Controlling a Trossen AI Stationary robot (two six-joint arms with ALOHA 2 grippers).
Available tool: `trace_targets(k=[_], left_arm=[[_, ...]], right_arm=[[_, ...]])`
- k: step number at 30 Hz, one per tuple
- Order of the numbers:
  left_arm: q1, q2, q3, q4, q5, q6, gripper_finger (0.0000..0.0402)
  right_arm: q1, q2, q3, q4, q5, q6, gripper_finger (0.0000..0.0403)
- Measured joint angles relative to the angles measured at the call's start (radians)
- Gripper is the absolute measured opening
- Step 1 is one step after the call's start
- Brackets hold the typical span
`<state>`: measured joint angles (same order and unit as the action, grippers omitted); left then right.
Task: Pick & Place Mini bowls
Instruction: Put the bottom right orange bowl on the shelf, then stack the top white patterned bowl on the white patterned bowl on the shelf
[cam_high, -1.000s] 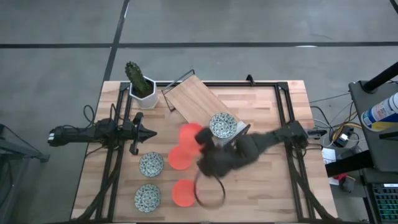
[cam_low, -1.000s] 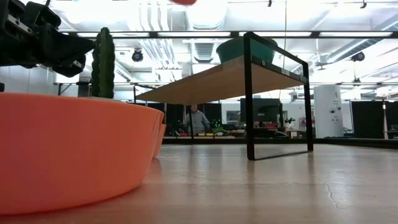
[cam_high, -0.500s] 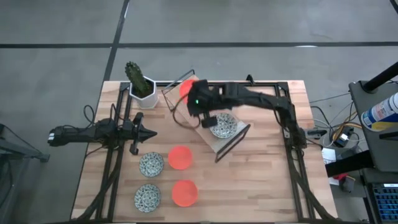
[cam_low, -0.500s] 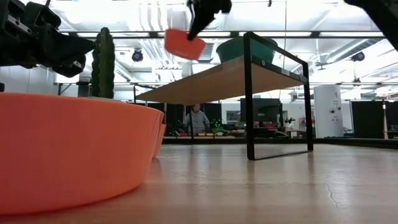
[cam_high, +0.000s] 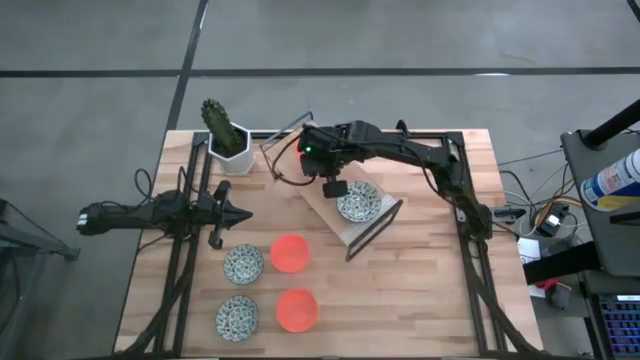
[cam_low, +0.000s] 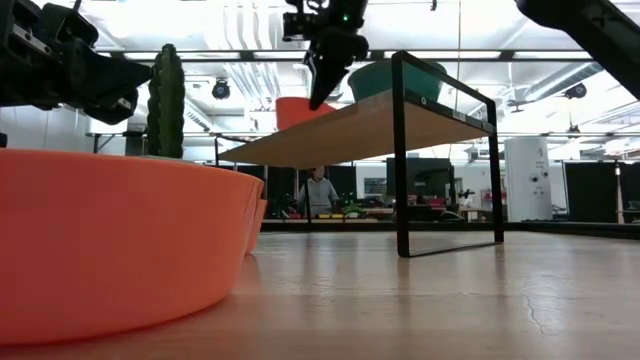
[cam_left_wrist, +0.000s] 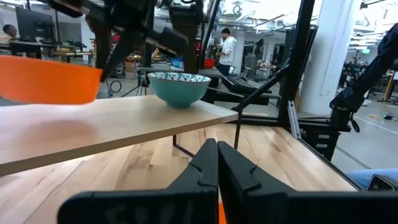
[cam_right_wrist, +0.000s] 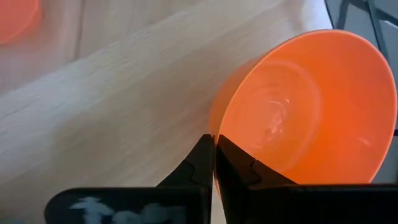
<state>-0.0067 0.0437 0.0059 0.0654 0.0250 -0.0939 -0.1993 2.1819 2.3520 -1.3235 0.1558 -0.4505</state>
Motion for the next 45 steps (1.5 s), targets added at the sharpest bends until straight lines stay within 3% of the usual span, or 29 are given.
trace_targets(k=[15,22,26,35,40,45], left_arm=[[0.0,0.0,0.0,0.001,0.0,0.0,0.0],[-0.001,0.0,0.0,0.001,0.0,0.0,0.0],[-0.001,0.0,0.0,0.001,0.0,0.0,0.0],[-0.001,0.0,0.0,0.001,0.0,0.0,0.0],[-0.001,0.0,0.0,0.001,0.0,0.0,0.0],[-0.001,0.0,0.0,0.001,0.0,0.0,0.0]], right_arm=[[0.01,0.044,0.0,-0.045,0.008,-0.005,0.0008],[0.034,0.051,0.002,-0.048,0.119,-0.006,0.0008],[0.04,0.052,0.001,-0.048,0.129,-0.006,0.0011],[0.052,0.051,0.001,-0.024,0.146,-0.028,0.0069],[0.083,0.02,0.0,-0.024,0.27,-0.057,0.0097],[0.141,-0.039,0.0,-0.007,0.248,-0.033,0.011]])
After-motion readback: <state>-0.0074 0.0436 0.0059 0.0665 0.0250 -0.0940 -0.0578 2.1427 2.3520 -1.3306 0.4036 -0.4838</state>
